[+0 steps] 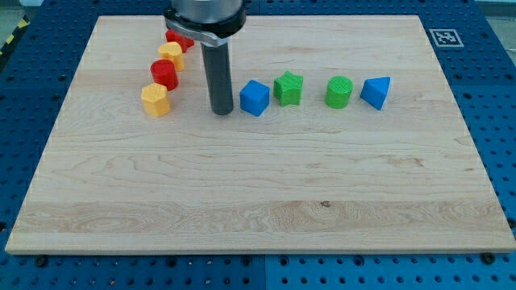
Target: Push the blue cube into the green star
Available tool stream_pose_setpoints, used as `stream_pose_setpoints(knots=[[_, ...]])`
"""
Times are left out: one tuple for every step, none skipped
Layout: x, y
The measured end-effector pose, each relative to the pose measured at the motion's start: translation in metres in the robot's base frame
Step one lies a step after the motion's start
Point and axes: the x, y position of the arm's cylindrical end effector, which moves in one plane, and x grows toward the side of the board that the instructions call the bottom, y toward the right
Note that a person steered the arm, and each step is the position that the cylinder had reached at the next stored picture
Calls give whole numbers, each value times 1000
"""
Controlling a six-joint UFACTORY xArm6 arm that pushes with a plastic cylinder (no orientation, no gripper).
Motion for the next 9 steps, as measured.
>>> stream_pose_setpoints(knots=[[-15,29],[-35,48],[-37,64],[-38,84],[-38,107],[-38,134],[-38,162],[-38,179],[-38,193]])
